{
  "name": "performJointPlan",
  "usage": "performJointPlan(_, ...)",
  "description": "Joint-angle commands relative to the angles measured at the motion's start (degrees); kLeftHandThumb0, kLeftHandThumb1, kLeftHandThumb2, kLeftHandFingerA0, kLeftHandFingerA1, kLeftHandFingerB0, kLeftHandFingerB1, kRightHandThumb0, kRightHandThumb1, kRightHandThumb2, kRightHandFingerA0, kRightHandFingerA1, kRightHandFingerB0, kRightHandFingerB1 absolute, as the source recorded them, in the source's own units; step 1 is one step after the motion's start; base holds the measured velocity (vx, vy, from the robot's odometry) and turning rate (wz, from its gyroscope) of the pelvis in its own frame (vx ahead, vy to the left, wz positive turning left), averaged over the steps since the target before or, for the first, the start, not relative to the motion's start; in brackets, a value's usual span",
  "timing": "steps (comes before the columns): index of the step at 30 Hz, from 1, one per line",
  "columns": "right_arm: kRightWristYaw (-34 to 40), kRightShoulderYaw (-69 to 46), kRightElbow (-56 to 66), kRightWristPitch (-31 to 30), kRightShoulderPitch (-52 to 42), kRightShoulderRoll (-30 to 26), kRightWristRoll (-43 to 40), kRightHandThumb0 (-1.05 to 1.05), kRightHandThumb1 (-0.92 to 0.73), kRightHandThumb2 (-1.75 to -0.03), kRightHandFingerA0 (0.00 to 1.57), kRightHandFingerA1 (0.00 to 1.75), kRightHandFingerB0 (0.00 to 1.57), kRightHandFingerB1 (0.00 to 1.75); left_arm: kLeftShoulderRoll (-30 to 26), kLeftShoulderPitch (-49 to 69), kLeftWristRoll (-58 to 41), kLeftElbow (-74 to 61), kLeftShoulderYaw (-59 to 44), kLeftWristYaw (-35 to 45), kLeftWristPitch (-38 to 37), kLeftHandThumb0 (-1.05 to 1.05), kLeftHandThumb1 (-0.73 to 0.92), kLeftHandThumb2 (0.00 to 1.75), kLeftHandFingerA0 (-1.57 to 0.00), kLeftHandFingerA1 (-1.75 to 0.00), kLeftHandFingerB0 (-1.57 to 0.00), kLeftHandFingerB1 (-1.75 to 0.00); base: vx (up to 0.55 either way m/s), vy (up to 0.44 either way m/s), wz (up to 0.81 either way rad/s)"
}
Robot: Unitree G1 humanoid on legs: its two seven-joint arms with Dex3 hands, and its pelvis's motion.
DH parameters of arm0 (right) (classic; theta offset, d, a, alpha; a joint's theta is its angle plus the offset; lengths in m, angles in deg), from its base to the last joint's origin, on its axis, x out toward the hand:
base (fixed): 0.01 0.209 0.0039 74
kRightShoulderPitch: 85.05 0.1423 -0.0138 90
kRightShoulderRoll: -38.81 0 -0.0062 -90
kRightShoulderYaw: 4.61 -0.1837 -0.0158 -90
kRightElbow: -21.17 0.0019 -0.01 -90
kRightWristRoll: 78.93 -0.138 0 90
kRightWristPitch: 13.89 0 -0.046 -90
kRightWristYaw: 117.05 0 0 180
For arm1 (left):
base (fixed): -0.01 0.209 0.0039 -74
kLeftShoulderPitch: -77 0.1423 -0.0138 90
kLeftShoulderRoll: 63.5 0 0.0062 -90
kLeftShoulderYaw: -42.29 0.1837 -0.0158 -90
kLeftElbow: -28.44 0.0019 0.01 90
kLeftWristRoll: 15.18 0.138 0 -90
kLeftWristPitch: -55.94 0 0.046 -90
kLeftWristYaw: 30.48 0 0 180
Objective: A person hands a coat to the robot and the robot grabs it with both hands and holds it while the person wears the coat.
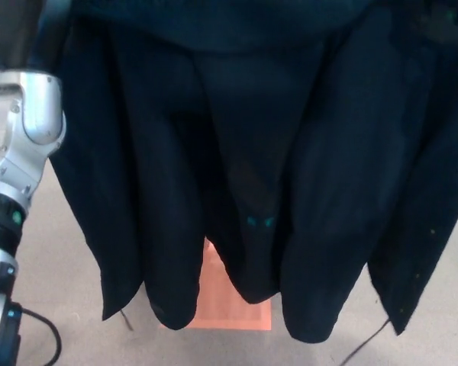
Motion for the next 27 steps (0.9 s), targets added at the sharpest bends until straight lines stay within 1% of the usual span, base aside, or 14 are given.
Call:
performJointPlan(1, 18.8, -7.2, 1.1, 6.2, 10.2, -8.6, -0.9, -0.09, -0.71, -0.83, 0.98, 1.66, 0.68, 1.23, -6.7, -6.7, -1.0, -2.9, -5.1, -15.7, -6.4, -0.09, 0.79, 0.71, -0.88, -1.75, -0.7, -1.41, 0.0, 0.0, 0.0)
performJointPlan(2, 18.8, -7.1, 0.4, 6.2, 11.3, -9.5, -0.4, -0.11, -0.74, -0.82, 0.95, 1.72, 0.69, 1.21, -7.2, -7.6, -0.6, -2.5, -4.9, -16.1, -6.6, -0.06, 0.79, 0.65, -0.87, -1.73, -0.74, -1.3, 0.0, 0.0, 0.0)
performJointPlan(3, 18.4, -7.0, -0.1, 6.0, 12.1, -10.0, -0.3, -0.11, -0.74, -0.82, 0.95, 1.72, 0.69, 1.21, -7.8, -8.4, -0.1, -1.9, -4.7, -16.8, -7.0, -0.06, 0.79, 0.65, -0.87, -1.73, -0.74, -1.3, 0.0, 0.0, 0.0)
performJointPlan(4, 18.4, -7.0, -0.4, 6.2, 12.4, -10.4, -0.3, -0.11, -0.74, -0.82, 0.96, 1.72, 0.7, 1.2, -8.0, -8.7, 0.0, -1.7, -4.5, -16.9, -6.9, -0.07, 0.8, 0.64, -0.84, -1.74, -0.68, -1.39, 0.0, 0.0, 0.0)
performJointPlan(6, 17.2, -7.0, -1.8, 7.0, 14.3, -11.3, -1.0, -0.11, -0.75, -0.81, 0.95, 1.72, 0.69, 1.24, -8.1, -10.4, -1.3, -2.0, -5.1, -14.7, -6.3, -0.11, 0.8, 0.69, -0.87, -1.75, -0.69, -1.35, 0.0, 0.0, 0.0)
performJointPlan(7, 16.5, -7.0, -2.2, 7.0, 15.0, -11.5, -1.4, -0.1, -0.75, -0.82, 0.95, 1.73, 0.69, 1.25, -8.6, -11.3, -1.1, -1.6, -5.0, -14.5, -6.2, -0.1, 0.8, 0.69, -0.87, -1.75, -0.72, -1.28, 0.0, 0.0, 0.0)
performJointPlan(9, 16.9, -6.8, -3.4, 8.2, 15.9, -12.1, -1.5, -0.08, -0.72, -0.84, 0.96, 1.71, 0.71, 1.23, -9.3, -12.7, -0.8, 0.0, -4.5, -15.1, -7.5, -0.09, 0.79, 0.68, -0.87, -1.75, -0.71, -1.29, 0.0, 0.0, 0.0)
performJointPlan(11, 17.1, -6.2, -4.8, 8.2, 17.7, -12.9, -1.0, -0.08, -0.74, -0.83, 0.95, 1.7, 0.68, 1.25, -10.3, -14.9, -1.0, 1.5, -4.4, -14.5, -7.8, -0.09, 0.81, 0.68, -0.86, -1.73, -0.64, -1.42, 0.0, 0.0, 0.0)
performJointPlan(14, 16.1, -5.7, -6.5, 8.4, 19.6, -13.8, -1.2, -0.09, -0.75, -0.81, 0.94, 1.69, 0.68, 1.24, -11.4, -17.8, -0.9, 3.3, -4.1, -14.1, -7.3, -0.09, 0.8, 0.7, -0.87, -1.73, -0.65, -1.42, 0.0, 0.0, 0.0)
performJointPlan(16, 15.9, -5.0, -9.2, 10.1, 21.7, -14.9, -1.2, -0.06, -0.71, -0.85, 0.95, 1.68, 0.69, 1.25, -12.3, -21.0, -0.8, 4.7, -3.8, -14.0, -6.8, -0.09, 0.79, 0.72, -0.86, -1.75, -0.62, -1.5, 0.0, 0.0, 0.0)
performJointPlan(22, 16.0, -3.5, -13.5, 8.8, 25.6, -16.1, -0.8, -0.06, -0.71, -0.86, 0.94, 1.67, 0.71, 1.23, -14.8, -25.6, -1.0, 8.8, -2.6, -13.4, -8.5, -0.06, 0.75, 0.73, -0.83, -1.75, -0.6, -1.51, 0.0, 0.0, 0.0)
performJointPlan(23, 15.4, -3.3, -14.8, 9.5, 26.8, -16.4, -1.1, -0.05, -0.7, -0.87, 0.97, 1.64, 0.7, 1.24, -15.5, -27.1, -0.5, 9.9, -2.3, -13.9, -8.2, -0.05, 0.73, 0.76, -0.86, -1.75, -0.64, -1.49, 0.0, 0.0, 0.0)
performJointPlan(26, 15.6, -2.4, -17.6, 9.6, 29.2, -17.1, -0.9, -0.06, -0.72, -0.82, 0.95, 1.66, 0.69, 1.23, -16.8, -29.9, 0.4, 12.2, -1.3, -14.6, -7.9, -0.06, 0.71, 0.82, -0.85, -1.75, -0.64, -1.48, 0.0, 0.0, 0.0)
performJointPlan(27, 15.5, -1.9, -18.5, 9.1, 30.2, -17.5, -0.5, -0.06, -0.72, -0.8, 1.04, 1.63, 0.73, 1.21, -17.4, -31.0, 0.3, 13.0, -1.1, -14.0, -7.7, -0.06, 0.73, 0.8, -0.83, -1.75, -0.64, -1.47, 0.0, 0.0, 0.0)
